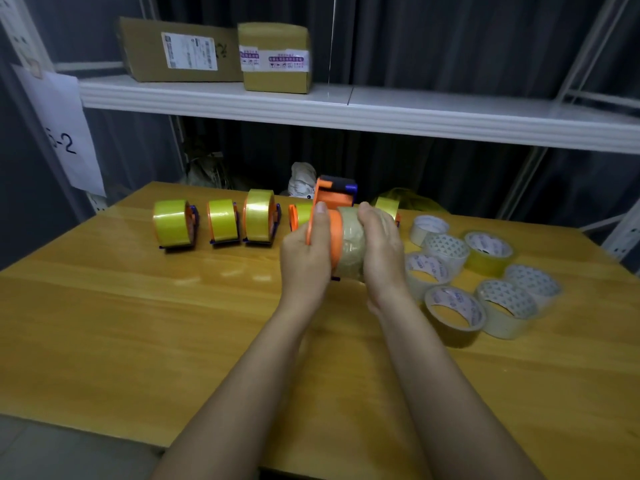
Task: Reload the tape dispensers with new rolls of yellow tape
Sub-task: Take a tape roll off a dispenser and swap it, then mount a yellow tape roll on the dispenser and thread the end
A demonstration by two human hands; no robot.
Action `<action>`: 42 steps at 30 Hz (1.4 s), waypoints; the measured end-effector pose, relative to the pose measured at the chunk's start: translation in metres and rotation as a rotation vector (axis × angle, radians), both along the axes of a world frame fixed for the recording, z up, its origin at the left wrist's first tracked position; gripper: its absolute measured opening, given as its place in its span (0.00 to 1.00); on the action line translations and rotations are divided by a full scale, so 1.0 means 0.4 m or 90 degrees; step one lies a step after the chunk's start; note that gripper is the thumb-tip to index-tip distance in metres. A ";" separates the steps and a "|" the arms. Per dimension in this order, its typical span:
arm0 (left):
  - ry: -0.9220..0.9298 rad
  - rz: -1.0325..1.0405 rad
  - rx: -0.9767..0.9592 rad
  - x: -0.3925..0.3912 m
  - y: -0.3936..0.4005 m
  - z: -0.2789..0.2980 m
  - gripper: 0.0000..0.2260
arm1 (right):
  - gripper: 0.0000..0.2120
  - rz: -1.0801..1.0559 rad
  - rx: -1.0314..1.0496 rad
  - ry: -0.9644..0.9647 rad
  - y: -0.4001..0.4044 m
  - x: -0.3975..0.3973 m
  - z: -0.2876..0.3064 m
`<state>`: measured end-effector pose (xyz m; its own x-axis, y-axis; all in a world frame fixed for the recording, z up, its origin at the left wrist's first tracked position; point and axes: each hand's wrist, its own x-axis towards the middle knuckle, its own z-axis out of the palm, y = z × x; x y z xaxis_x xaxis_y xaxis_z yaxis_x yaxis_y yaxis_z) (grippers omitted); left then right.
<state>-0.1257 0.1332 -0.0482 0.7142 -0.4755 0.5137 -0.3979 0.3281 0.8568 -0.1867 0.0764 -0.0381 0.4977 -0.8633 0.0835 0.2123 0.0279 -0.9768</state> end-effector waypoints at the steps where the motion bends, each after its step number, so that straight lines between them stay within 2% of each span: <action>1: 0.066 0.017 0.012 -0.002 -0.001 0.004 0.23 | 0.12 -0.021 -0.034 -0.016 0.007 -0.002 -0.009; 2: 0.152 0.043 0.024 0.010 -0.005 0.008 0.21 | 0.11 -0.052 -0.070 -0.041 0.007 -0.005 -0.013; 4: 0.402 0.073 0.001 0.055 0.004 0.015 0.15 | 0.11 -0.154 -0.156 -0.092 -0.019 -0.033 -0.015; 5: 0.480 0.084 -0.016 0.085 0.015 0.014 0.13 | 0.13 -0.202 -0.193 -0.121 -0.044 -0.049 -0.015; 6: 0.491 0.103 -0.008 0.108 0.031 0.015 0.12 | 0.14 -0.217 -0.223 -0.132 -0.062 -0.064 -0.012; 11: 0.320 0.098 0.059 0.088 0.023 0.025 0.16 | 0.12 -0.113 -0.298 -0.024 -0.098 -0.051 -0.025; 16: 0.114 0.025 0.126 0.050 -0.015 0.014 0.20 | 0.21 -0.066 -0.282 0.089 -0.102 -0.041 -0.081; 22: -0.104 -0.018 0.141 0.008 -0.065 -0.004 0.23 | 0.25 -0.148 -0.339 0.224 -0.189 -0.151 -0.104; 25: -0.169 -0.036 0.134 -0.008 -0.103 -0.016 0.22 | 0.24 -0.213 -0.355 0.277 -0.244 -0.216 -0.101; 30: -0.322 -0.026 0.110 -0.070 -0.157 -0.002 0.22 | 0.28 -0.311 -0.357 0.358 -0.346 -0.308 -0.079; 37: -0.448 -0.004 0.139 -0.164 -0.290 0.046 0.21 | 0.27 -0.389 -0.362 0.468 -0.516 -0.378 -0.043; 42: -0.495 -0.016 0.185 -0.190 -0.406 0.045 0.21 | 0.28 -0.382 -0.370 0.585 -0.610 -0.410 -0.043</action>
